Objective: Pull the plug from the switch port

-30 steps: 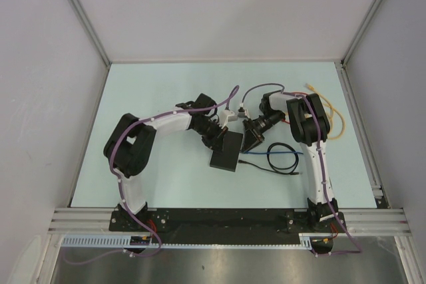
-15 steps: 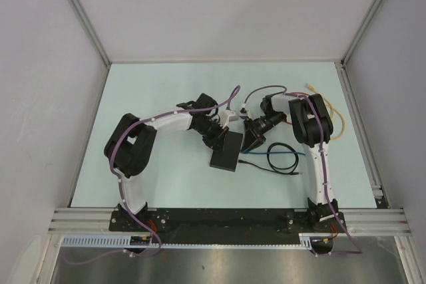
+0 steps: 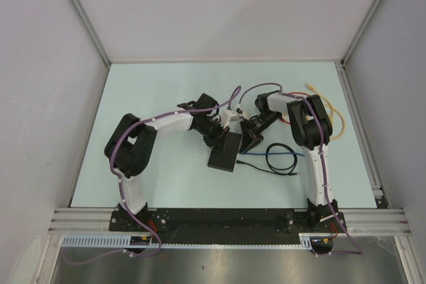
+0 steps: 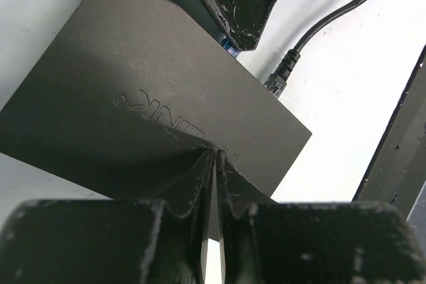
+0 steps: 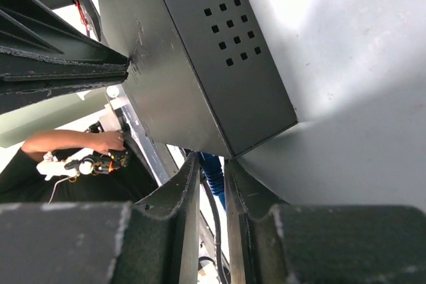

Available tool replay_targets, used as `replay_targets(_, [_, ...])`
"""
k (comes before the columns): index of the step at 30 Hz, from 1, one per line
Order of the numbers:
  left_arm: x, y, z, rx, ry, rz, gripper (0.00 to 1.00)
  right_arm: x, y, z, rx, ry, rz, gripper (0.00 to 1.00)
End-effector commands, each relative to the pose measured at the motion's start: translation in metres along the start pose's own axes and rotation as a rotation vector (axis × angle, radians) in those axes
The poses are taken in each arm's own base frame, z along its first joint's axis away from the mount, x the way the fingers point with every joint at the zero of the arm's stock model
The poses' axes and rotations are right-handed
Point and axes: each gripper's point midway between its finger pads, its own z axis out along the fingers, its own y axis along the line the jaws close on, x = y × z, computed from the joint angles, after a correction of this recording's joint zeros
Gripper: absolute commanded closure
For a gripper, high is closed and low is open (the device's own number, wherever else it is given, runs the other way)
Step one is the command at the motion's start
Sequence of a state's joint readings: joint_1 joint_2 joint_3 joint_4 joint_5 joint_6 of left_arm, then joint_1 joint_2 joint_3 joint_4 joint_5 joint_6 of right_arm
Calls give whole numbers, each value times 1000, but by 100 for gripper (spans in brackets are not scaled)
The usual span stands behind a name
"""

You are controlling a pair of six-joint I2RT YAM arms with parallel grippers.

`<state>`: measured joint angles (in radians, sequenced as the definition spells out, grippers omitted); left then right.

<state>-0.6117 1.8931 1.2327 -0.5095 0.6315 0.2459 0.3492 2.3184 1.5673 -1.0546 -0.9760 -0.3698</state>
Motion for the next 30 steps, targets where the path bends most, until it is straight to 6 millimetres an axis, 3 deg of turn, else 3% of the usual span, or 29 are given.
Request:
replay_targets(1, [16, 17, 9, -64, 61, 22, 87, 5, -55, 0, 239, 48, -76, 87])
replay_targets(12, [17, 15, 15, -59, 73, 27, 87, 15, -56, -48, 220, -43, -66, 88])
replay_targets(15, [14, 13, 16, -54, 72, 32, 87, 11, -43, -56, 185, -86, -106, 88])
replay_targets(18, [12, 12, 16, -53, 68, 36, 87, 0, -16, -67, 140, -148, -192, 88])
replay_targets(21, [12, 11, 14, -55, 66, 38, 87, -13, 9, -98, 182, -236, -307, 89])
replay_targets(22, [13, 11, 13, -57, 66, 36, 87, -16, 12, -122, 224, -297, -342, 91])
replay_targets(24, [12, 10, 12, -62, 62, 42, 87, -14, 13, -146, 264, -331, -369, 94])
replay_targets(28, [19, 7, 10, -67, 69, 45, 87, -5, 10, -212, 334, -471, -380, 100])
replay_targets(29, [20, 6, 11, -62, 70, 44, 87, -1, 8, -237, 365, -524, -364, 100])
replay_targets(30, [20, 4, 11, -57, 70, 44, 87, -9, 15, -260, 408, -568, -397, 100])
